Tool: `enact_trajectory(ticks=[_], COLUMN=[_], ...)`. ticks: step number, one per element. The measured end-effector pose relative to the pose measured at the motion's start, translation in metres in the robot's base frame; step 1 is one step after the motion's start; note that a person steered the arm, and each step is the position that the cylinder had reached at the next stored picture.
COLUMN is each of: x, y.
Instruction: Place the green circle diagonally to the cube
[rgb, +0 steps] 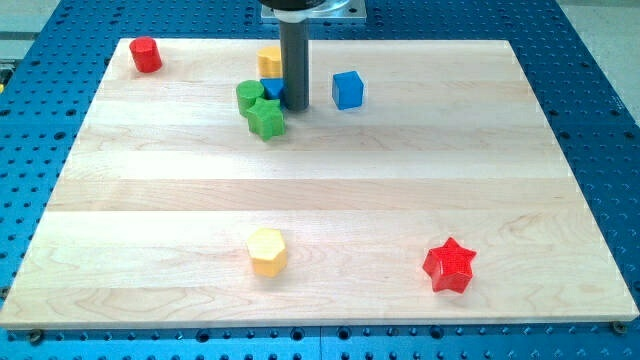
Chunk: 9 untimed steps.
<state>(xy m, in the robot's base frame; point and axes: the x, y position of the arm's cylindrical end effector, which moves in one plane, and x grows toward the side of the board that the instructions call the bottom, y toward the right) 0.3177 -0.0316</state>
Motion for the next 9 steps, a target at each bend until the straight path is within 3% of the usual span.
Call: enact_trajectory(ticks=[2,3,4,5,6,7,9], x=[-0.006,0.023,0.039,0.031,0.007,-0.011,-0.048], y=[-0.091,-0.139,-0.102,-0.029,-0.009,-0.031,0.123])
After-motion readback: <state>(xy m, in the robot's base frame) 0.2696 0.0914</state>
